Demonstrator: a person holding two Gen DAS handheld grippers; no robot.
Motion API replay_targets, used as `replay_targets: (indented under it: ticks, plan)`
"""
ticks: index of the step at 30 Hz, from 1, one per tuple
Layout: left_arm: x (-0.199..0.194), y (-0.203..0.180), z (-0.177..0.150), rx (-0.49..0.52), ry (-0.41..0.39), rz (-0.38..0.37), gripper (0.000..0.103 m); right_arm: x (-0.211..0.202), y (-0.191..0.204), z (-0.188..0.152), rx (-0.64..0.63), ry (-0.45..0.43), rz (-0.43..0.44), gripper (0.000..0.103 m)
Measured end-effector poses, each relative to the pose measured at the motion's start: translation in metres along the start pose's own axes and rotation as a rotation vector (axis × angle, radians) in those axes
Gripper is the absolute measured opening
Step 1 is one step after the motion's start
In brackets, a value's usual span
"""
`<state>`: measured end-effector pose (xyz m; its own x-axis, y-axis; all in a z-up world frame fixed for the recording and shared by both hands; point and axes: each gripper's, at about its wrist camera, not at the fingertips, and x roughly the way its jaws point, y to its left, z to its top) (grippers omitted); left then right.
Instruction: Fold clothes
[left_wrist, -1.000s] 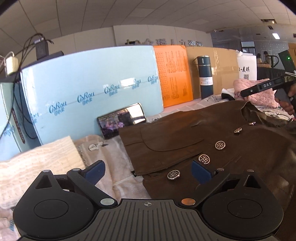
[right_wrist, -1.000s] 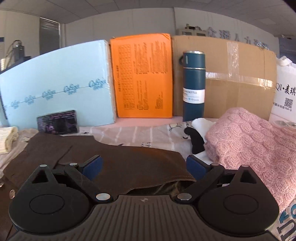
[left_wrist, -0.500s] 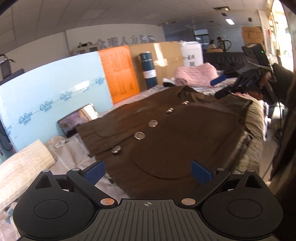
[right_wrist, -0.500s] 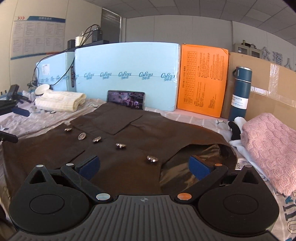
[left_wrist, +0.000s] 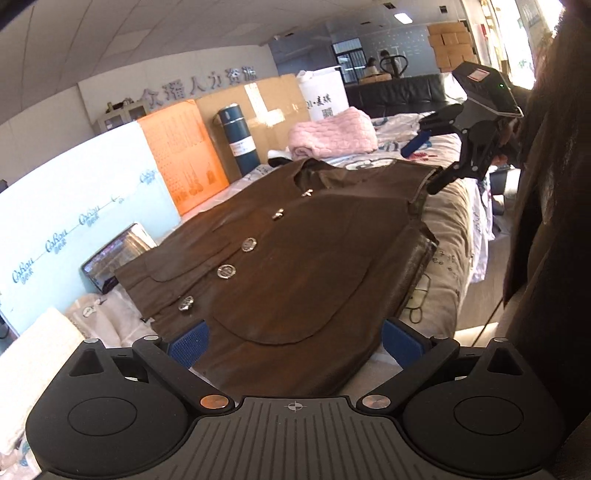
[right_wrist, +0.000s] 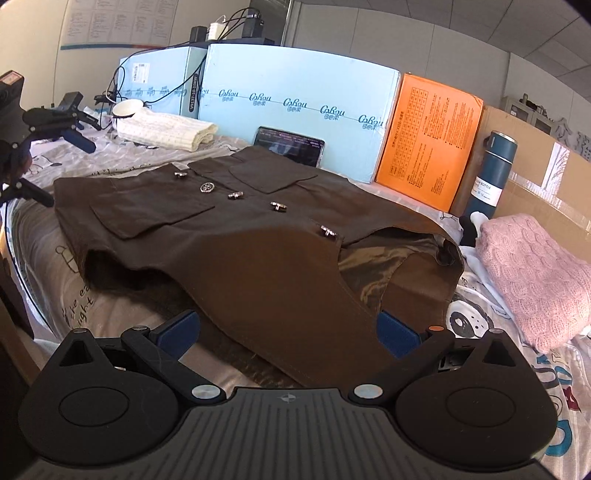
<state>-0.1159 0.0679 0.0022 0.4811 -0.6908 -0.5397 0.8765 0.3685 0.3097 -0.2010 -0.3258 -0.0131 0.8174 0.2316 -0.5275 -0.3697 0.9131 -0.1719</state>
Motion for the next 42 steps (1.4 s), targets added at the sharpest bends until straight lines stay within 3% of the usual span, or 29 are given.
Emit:
replay_targets:
  ticks: [6,18,22,25,30,34,39,42]
  plan:
    - [0.025,-0.017,0.002,0.097,0.117,0.027,0.101,0.009,0.007,-0.002,-0.061,0.039,0.014,0.103]
    - [0.038,-0.02,0.01,0.18,0.13,0.131,0.101,0.023,0.022,0.005,-0.168,0.039,0.038,0.103]
    - [0.041,-0.009,0.007,0.14,0.133,0.201,0.101,0.034,0.028,0.013,-0.201,0.014,0.074,0.103]
    - [0.042,-0.006,0.01,0.125,0.09,0.251,0.101,0.044,0.036,0.018,-0.217,-0.011,0.107,0.103]
    - [0.054,-0.012,0.009,0.177,0.113,0.22,0.101,0.055,0.044,0.026,-0.222,-0.045,0.142,0.103]
    - [0.055,-0.006,0.007,0.175,0.121,0.287,0.101,0.058,0.037,0.026,-0.204,-0.031,0.11,0.103]
    - [0.056,-0.001,0.006,0.168,0.108,0.331,0.085,0.047,0.008,0.017,-0.138,0.016,-0.069,0.103]
    - [0.057,0.001,0.006,0.173,0.084,0.32,0.062,0.038,0.002,0.01,-0.136,0.047,-0.137,0.102]
